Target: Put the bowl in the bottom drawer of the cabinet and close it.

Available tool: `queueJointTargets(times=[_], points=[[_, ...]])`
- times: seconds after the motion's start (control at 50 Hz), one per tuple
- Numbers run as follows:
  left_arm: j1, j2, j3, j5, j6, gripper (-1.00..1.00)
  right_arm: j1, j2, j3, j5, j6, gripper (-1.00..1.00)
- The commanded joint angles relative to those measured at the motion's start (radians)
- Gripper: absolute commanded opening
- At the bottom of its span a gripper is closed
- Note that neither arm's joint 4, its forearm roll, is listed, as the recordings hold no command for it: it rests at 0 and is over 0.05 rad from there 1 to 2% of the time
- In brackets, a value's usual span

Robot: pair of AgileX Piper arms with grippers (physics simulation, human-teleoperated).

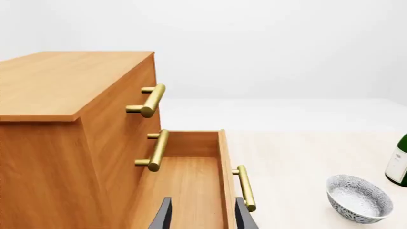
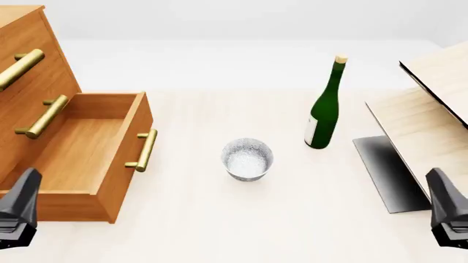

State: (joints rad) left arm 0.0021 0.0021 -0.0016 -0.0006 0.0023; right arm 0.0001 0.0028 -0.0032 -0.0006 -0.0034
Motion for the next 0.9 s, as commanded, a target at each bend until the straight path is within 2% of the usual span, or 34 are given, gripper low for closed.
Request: queueJointTargets(times=[0.02, 0.06, 0.08, 0.18, 0.2, 0.28, 0.9], points=[[0.012, 0.006, -0.003, -0.002, 0.0, 1.0, 0.0, 0.011, -0.009, 0.001, 0.011, 1.0], [0.016, 0.006, -0.003, -0.003, 0.001, 1.0, 0.0, 0.004, -0.006, 0.0, -0.007, 1.0], [0.02, 0.007, -0.003, -0.004, 0.004, 1.0, 0.001, 0.008, -0.002, 0.0, 0.011, 1.0], [0.022, 0.005, -0.003, -0.004, 0.005, 1.0, 0.0, 0.002, -0.004, -0.001, -0.009, 1.0], [0.021, 0.004, -0.003, -0.004, 0.009, 1.0, 0.0, 0.005, -0.002, 0.0, 0.009, 1.0], [0.021, 0.005, -0.003, -0.005, 0.013, 1.0, 0.0, 0.002, -0.002, -0.002, -0.005, 1.0], [0.003, 0.008, -0.004, 0.007, 0.045, 1.0, -0.001, 0.004, -0.003, -0.001, 0.001, 1.0]])
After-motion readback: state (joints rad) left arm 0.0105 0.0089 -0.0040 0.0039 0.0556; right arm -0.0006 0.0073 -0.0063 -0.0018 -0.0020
